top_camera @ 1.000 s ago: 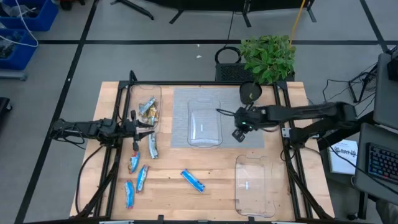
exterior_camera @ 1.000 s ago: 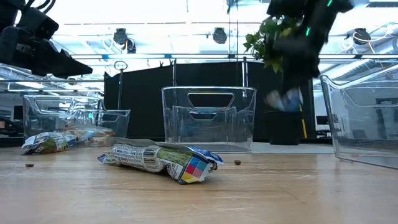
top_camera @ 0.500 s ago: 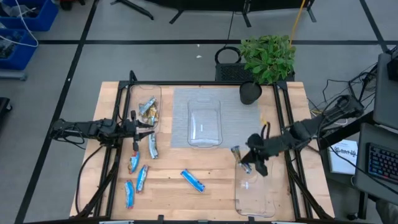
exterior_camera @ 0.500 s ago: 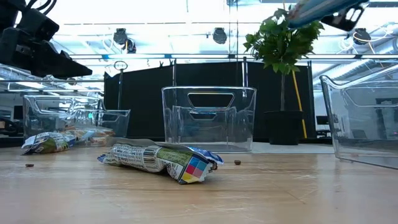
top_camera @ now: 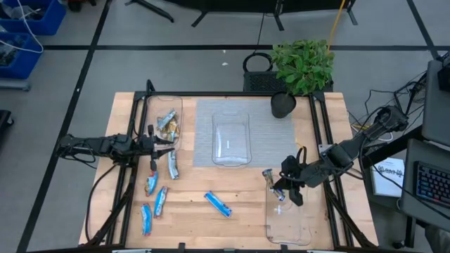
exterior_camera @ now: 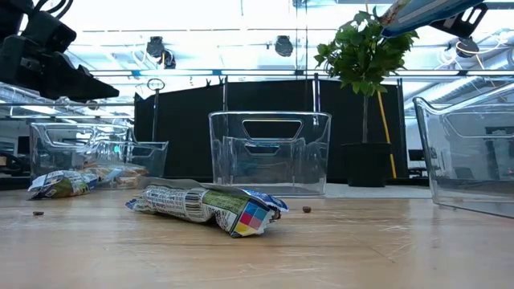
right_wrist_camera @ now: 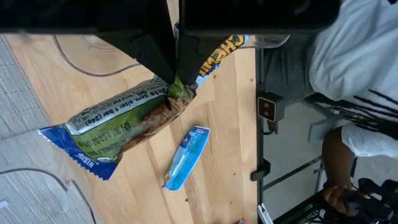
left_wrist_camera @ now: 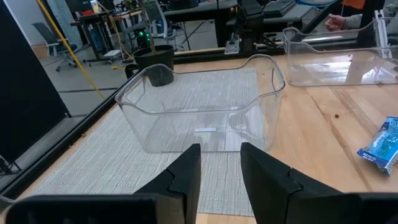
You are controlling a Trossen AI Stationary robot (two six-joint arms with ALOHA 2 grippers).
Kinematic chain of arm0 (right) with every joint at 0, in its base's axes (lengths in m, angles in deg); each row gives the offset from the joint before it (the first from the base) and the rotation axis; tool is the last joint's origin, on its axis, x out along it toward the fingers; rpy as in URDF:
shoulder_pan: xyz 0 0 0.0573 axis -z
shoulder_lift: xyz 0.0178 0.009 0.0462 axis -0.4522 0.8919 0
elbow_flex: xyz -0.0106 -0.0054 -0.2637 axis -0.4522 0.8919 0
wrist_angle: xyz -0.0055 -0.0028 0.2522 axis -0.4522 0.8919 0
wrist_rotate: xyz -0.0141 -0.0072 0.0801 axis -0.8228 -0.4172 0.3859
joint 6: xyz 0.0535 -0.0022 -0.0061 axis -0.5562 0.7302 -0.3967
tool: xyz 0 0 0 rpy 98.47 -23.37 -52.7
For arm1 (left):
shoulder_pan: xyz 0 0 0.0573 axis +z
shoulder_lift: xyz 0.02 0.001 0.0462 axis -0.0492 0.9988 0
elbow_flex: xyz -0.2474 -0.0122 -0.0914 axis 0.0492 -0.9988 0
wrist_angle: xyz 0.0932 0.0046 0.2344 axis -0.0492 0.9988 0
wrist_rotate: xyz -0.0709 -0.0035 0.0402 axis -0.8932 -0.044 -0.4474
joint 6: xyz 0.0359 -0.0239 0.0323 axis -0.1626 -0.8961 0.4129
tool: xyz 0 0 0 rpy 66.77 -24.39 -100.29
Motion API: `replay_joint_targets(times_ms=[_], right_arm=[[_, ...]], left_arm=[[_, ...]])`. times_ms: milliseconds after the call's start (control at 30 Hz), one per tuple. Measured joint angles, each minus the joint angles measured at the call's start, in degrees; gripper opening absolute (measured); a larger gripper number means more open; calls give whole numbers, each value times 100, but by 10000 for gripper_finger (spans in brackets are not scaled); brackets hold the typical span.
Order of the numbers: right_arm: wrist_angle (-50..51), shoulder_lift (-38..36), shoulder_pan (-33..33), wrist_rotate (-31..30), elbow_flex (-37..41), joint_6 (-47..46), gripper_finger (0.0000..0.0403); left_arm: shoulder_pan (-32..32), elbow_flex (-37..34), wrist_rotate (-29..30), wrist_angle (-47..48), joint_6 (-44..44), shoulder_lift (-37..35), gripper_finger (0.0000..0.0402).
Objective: Pick and place Granola Bars by type
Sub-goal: Put the blue granola bar into the bottom right transparent bin
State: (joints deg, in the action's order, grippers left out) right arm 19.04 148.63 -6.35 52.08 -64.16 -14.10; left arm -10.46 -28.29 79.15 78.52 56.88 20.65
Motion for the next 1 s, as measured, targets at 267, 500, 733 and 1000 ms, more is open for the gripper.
replay_joint_targets(times_ms=[267, 500, 733, 1000], right_arm=[[4, 0, 0, 196, 0, -276, 0], [269, 0, -72, 1010, 0, -1573, 0], [1217, 12, -238, 1422, 0, -3190, 0], [1220, 535, -329, 1863, 104, -3886, 0]], left_arm=[[0, 0, 0, -1, 0, 0, 120], [0, 0, 2, -1, 32, 0, 120], [0, 0, 2, 2, 44, 0, 120], [0, 0, 2, -1, 57, 0, 120]])
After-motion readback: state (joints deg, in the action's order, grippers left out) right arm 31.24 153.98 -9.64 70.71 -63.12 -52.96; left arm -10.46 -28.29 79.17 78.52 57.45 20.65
